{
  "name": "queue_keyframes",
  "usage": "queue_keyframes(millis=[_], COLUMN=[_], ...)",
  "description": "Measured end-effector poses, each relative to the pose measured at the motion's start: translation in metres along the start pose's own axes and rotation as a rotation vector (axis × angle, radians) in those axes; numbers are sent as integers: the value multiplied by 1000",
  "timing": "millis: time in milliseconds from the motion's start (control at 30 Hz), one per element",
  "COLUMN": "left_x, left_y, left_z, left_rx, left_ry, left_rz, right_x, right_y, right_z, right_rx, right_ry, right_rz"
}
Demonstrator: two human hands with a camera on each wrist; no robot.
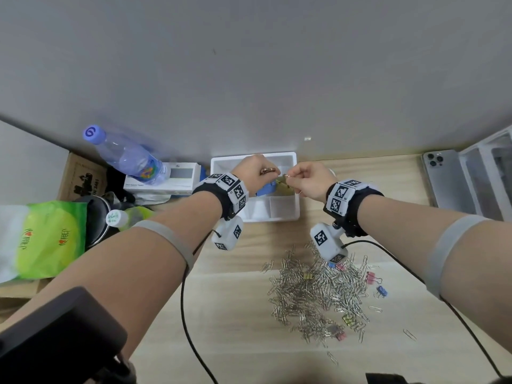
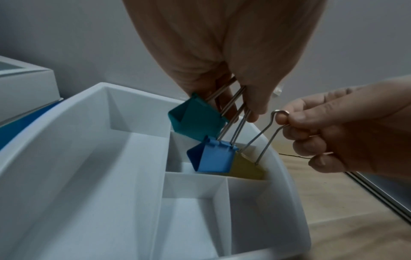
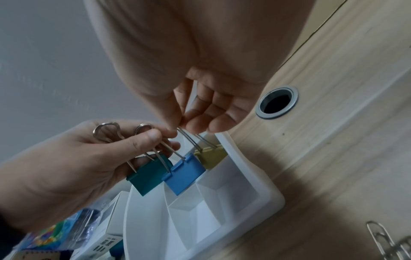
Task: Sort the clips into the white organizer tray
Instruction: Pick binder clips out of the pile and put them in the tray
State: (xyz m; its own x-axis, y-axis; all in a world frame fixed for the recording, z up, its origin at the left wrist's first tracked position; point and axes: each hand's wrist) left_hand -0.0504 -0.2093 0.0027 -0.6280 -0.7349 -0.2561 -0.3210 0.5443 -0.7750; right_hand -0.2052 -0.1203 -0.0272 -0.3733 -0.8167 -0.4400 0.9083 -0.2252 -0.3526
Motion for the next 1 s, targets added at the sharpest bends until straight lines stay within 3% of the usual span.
queue_keyframes(millis=[267,400,567,733,1000], left_x=[6,8,8,6,9], left_y=[10,11,7,5,6], left_z=[22,26,34,44,37], left_rx=[-55,-63,-63,-85,-165], left_ry=[-43,-46,-86,-108,-104], left_rz=[17,8,-1,-10,-66], right_x=[11,12,7,11,10], right_y=[14,19,21,22,17], right_z=[-4,1,-3,2,3], right_rx=[-10,71,-144,-126,-168], right_ry=[18,91,-90,-92,-107], right_rz=[-103,-53,-21,-116,-93])
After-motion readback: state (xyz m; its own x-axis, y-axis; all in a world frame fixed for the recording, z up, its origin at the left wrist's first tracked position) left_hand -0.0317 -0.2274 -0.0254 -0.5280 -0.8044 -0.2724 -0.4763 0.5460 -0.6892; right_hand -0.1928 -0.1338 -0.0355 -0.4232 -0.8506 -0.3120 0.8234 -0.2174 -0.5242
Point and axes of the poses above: each hand's wrist, its own x-axis towards the middle knuckle, its own y-axis out of the palm, z = x × y, and after that the axes turned 9 degrees about -z, right-handed
